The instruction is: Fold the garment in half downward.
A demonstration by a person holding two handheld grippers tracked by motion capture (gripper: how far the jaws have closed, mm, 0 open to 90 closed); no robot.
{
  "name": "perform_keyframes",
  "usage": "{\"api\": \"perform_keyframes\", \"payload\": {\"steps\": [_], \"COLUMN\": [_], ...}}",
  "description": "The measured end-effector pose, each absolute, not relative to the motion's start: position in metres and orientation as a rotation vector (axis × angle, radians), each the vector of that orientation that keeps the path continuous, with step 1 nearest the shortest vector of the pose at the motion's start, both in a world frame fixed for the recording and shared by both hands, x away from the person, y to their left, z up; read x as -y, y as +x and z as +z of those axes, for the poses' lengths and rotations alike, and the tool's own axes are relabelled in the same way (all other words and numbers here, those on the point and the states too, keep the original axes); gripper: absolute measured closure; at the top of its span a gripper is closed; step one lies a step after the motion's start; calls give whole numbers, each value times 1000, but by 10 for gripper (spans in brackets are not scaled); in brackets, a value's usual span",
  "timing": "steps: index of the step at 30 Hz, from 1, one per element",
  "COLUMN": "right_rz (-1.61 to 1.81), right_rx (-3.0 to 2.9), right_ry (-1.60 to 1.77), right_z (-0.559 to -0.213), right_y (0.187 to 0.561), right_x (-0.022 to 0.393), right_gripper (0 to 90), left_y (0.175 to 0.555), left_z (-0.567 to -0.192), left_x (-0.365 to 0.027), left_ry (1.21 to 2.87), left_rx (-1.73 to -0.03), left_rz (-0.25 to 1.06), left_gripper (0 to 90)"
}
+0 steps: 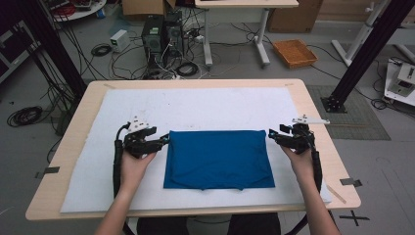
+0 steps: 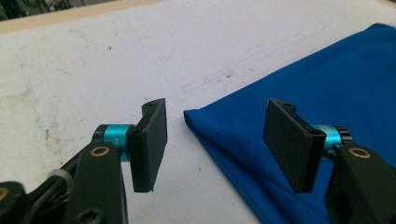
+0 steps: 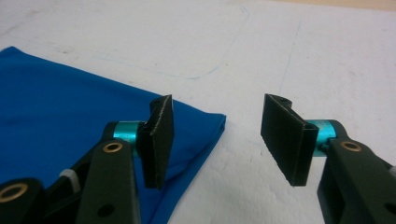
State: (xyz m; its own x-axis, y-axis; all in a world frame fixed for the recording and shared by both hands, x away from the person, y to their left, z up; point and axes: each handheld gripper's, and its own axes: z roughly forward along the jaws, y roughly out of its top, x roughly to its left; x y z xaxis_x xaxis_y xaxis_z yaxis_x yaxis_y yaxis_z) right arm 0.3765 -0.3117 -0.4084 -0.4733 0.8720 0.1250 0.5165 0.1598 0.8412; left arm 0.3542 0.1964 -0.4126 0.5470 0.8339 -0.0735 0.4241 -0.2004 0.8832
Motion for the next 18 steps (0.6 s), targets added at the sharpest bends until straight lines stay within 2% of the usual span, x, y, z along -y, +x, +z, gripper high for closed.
{"api": "perform_keyframes", "payload": {"steps": [6, 18], "right_rz": [1261, 1239], "right_rx": [-2008, -1997], "right_ry": [1287, 1286], "right_z": [-410, -413], "right_y": [353, 353], "right_x": [316, 316], "right_gripper": [381, 351], "left_y": [345, 336], "left_z": [-409, -406], "left_x": [-202, -203], "left_ry": [1761, 1735], "left_rx": [-1010, -993], "left_rz": [529, 569], "left_gripper": [362, 363]}}
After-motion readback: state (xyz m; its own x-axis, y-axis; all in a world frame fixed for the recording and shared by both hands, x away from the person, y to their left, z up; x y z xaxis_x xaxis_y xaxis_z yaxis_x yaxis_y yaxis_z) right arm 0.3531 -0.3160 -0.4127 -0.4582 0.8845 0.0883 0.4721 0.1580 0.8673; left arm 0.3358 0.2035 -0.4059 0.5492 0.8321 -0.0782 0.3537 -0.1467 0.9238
